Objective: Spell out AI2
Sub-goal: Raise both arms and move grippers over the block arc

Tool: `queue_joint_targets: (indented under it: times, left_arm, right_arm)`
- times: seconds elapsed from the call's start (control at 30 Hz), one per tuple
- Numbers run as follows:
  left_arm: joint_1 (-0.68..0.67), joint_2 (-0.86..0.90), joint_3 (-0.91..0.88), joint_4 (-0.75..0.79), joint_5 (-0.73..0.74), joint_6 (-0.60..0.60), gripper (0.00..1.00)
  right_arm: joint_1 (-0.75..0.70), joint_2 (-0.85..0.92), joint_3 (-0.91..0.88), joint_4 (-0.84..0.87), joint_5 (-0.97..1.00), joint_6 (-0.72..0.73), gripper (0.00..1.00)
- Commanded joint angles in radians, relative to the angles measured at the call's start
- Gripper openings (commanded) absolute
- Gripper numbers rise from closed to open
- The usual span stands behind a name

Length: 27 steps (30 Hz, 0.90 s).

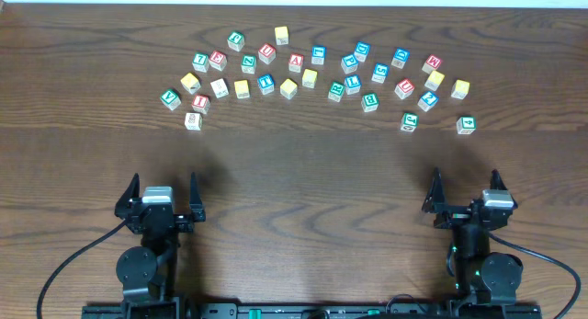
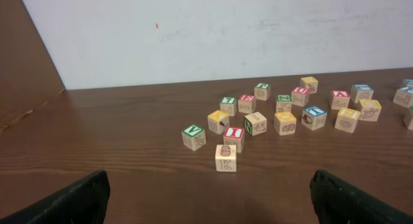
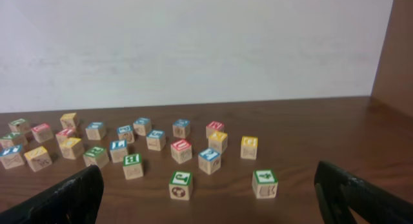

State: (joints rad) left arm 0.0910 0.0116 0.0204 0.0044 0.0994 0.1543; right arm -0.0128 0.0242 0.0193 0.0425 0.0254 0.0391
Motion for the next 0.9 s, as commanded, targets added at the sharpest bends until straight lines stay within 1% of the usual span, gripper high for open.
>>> queue_joint_targets:
  times: [0.0, 0.23, 0.47, 0.6, 0.7, 0.87]
  left_arm:
    - [0.004, 0.023, 0.045, 0.009, 0.005, -0.010, 0.98]
    - [0.004, 0.156, 0.184, 0.013, 0.005, -0.010, 0.98]
    - [0.004, 0.434, 0.413, -0.011, 0.009, -0.010, 0.97]
    - [0.004, 0.615, 0.584, -0.091, 0.063, -0.010, 0.98]
    - [0.004, 0.733, 0.710, -0.165, 0.099, -0.009, 0.98]
    - [0.004, 0.916, 0.927, -0.328, 0.104, -0.010, 0.98]
  right_arm:
    - [-0.006, 0.034, 0.073, 0.006, -0.002, -0.049, 0.99]
    - [-0.006, 0.203, 0.238, 0.006, -0.002, -0.049, 0.99]
    - [-0.006, 0.469, 0.466, -0.030, -0.009, -0.047, 0.99]
    - [-0.006, 0.645, 0.645, -0.149, -0.039, -0.044, 0.99]
    - [-0.006, 0.776, 0.790, -0.273, -0.068, -0.043, 0.99]
    - [-0.006, 0.974, 1.027, -0.485, -0.118, -0.044, 0.99]
